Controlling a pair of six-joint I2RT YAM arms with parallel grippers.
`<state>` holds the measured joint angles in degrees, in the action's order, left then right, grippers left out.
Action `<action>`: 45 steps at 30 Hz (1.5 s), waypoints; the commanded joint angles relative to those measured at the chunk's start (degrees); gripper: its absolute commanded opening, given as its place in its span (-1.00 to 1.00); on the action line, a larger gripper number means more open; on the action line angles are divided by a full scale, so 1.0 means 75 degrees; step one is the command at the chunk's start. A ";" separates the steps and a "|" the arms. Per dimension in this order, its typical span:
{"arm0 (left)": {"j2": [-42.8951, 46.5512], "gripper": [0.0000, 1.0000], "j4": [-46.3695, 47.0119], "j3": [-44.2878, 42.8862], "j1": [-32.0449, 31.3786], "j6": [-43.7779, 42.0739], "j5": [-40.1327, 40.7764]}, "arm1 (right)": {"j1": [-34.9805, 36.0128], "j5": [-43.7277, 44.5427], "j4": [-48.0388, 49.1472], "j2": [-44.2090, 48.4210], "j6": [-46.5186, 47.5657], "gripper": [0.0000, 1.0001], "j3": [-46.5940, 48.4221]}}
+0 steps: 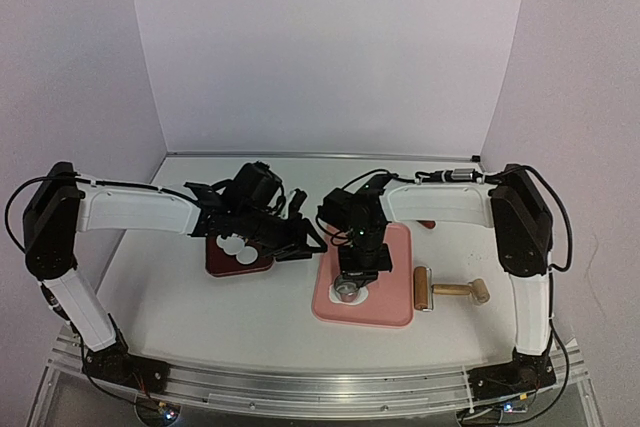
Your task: Roll out the dumpling wrappers from the dough
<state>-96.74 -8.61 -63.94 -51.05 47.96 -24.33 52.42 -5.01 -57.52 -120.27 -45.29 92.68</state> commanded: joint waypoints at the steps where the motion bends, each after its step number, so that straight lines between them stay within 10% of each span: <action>1: -0.0122 -0.19 0.0285 0.0046 0.0021 -0.0160 -0.0157 | -0.0054 0.0039 -0.0125 -0.0340 0.0016 -1.00 0.0063; 45: -0.2766 -0.54 0.0847 -0.0975 -0.0147 -0.0653 -0.1186 | -0.0170 -0.0234 -0.0148 -0.0814 -0.0047 -1.00 0.0035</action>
<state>-115.84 0.19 -68.37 -51.55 44.91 -33.49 51.39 -7.01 -59.00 -122.69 -45.09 93.76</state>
